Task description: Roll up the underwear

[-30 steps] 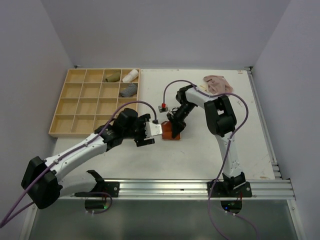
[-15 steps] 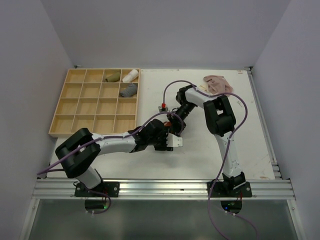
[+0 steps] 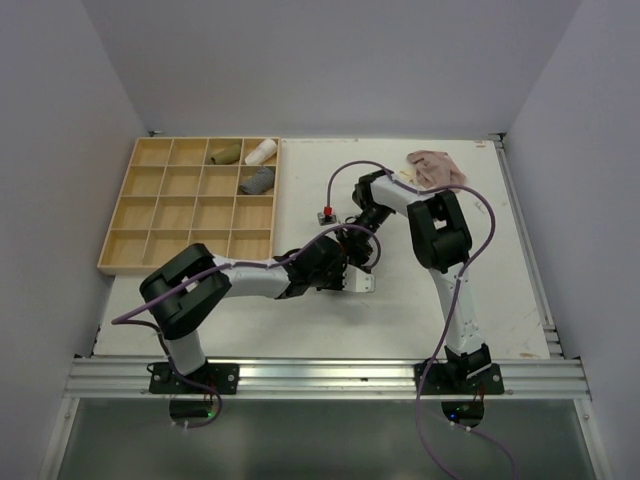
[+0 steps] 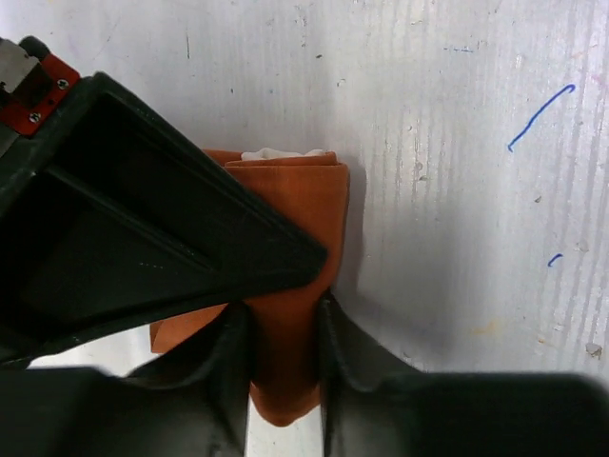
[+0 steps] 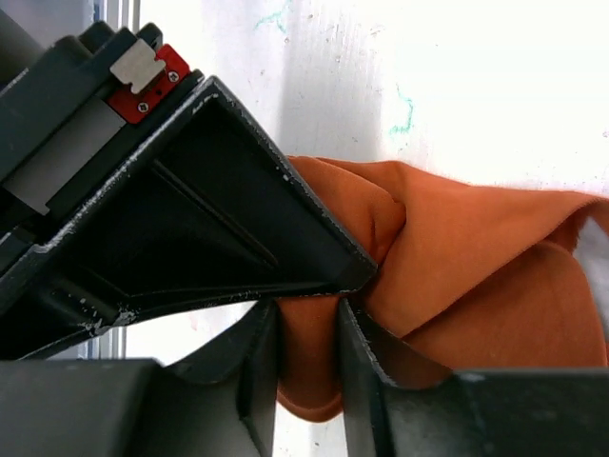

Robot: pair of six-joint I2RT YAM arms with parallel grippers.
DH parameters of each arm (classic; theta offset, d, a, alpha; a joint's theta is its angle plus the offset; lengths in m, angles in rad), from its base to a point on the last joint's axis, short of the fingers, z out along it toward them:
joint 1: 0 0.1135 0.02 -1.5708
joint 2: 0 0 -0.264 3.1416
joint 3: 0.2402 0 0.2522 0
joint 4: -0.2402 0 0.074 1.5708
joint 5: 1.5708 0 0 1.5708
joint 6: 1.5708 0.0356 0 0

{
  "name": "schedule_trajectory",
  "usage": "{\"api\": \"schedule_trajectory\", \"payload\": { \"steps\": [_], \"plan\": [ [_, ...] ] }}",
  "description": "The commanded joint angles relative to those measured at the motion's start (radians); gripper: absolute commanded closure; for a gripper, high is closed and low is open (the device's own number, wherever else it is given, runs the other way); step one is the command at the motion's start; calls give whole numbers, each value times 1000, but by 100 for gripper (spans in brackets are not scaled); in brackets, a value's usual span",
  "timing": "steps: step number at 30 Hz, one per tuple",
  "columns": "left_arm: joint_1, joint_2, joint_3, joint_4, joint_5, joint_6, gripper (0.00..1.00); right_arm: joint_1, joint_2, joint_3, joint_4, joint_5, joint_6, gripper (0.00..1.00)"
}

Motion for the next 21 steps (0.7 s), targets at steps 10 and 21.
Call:
{"api": "schedule_trajectory", "payload": {
  "steps": [10, 21],
  "plan": [
    [1, 27, 91, -426, 213, -9, 100, -153, -55, 298, -9, -10, 175, 31],
    [165, 324, 489, -875, 452, -84, 94, -340, -421, 94, 65, 103, 212, 19]
  ]
}}
